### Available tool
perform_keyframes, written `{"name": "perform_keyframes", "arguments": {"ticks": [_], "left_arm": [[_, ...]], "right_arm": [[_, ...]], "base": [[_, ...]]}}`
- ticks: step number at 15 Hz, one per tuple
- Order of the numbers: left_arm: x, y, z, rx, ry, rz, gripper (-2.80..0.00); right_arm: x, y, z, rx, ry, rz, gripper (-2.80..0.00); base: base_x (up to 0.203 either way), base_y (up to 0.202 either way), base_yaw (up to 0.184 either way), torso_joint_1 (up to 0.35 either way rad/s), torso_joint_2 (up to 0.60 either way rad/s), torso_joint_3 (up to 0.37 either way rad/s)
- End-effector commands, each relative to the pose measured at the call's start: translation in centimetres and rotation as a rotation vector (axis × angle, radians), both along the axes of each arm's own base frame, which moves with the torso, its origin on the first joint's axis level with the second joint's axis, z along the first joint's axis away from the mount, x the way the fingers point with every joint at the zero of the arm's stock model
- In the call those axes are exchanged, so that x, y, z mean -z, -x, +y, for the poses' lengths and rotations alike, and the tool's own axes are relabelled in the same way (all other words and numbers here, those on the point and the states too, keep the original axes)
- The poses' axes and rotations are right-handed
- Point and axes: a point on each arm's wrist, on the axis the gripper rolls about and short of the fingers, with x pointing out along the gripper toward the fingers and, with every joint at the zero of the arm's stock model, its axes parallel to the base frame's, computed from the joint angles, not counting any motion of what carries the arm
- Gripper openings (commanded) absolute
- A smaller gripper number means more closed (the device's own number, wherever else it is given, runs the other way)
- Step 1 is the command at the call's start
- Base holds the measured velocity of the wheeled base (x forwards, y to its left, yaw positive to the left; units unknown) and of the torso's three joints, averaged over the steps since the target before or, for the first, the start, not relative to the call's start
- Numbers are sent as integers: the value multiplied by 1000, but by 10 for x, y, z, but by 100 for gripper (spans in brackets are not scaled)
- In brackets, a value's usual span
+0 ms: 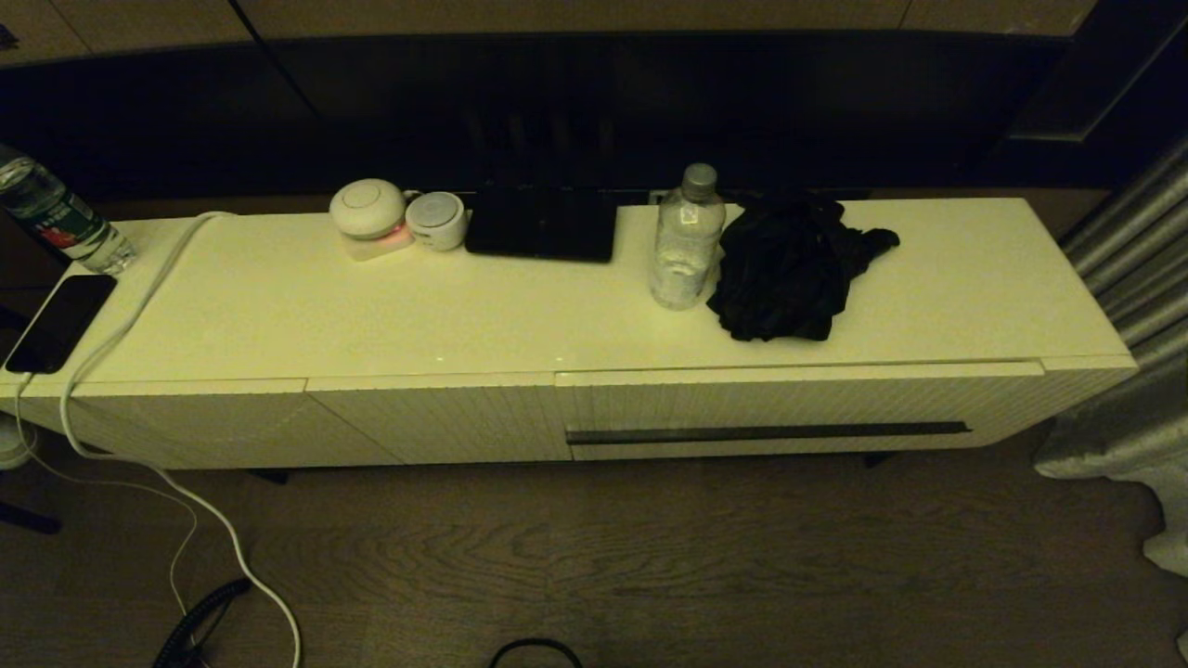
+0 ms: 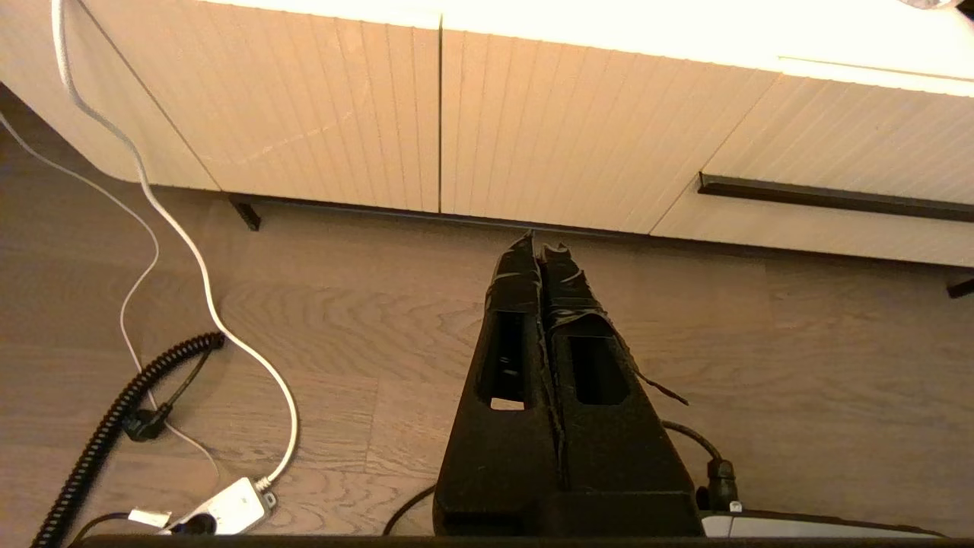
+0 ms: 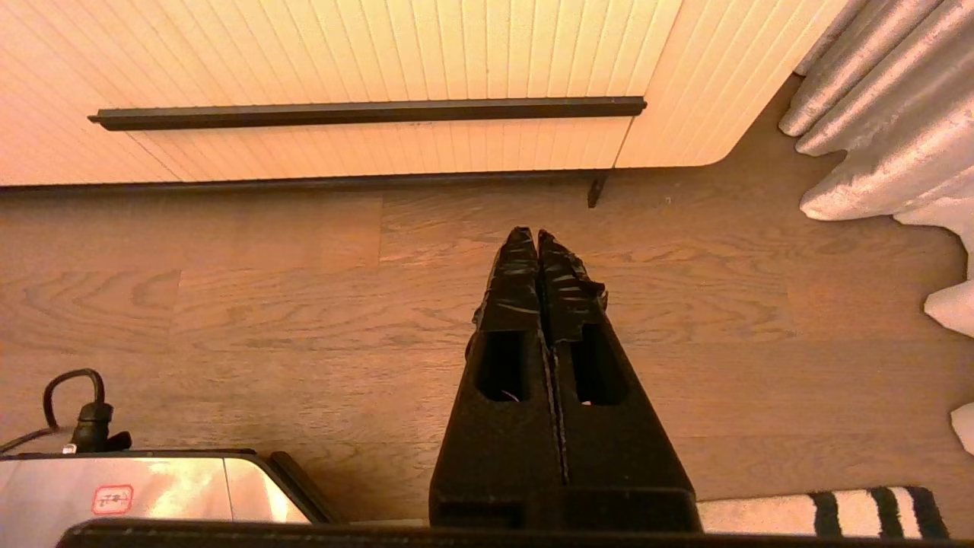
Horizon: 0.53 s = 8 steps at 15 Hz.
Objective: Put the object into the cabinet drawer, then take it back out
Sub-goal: Open the drawer
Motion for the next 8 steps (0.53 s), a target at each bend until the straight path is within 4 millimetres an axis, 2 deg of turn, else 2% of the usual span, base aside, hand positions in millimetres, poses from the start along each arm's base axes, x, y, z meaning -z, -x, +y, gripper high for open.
{"name": "perform_keyframes", "arguments": {"ticks": [1, 8], "left_arm": [[0, 0, 0, -1, 1, -3, -280], [0, 0, 0, -1, 1, -2, -280]], "right_arm": [[0, 0, 0, 2, -1, 2, -280], [0, 0, 0, 2, 14, 1, -280]], "base": [[0, 0, 0, 0, 0, 0], [0, 0, 0, 0, 0, 0]]}}
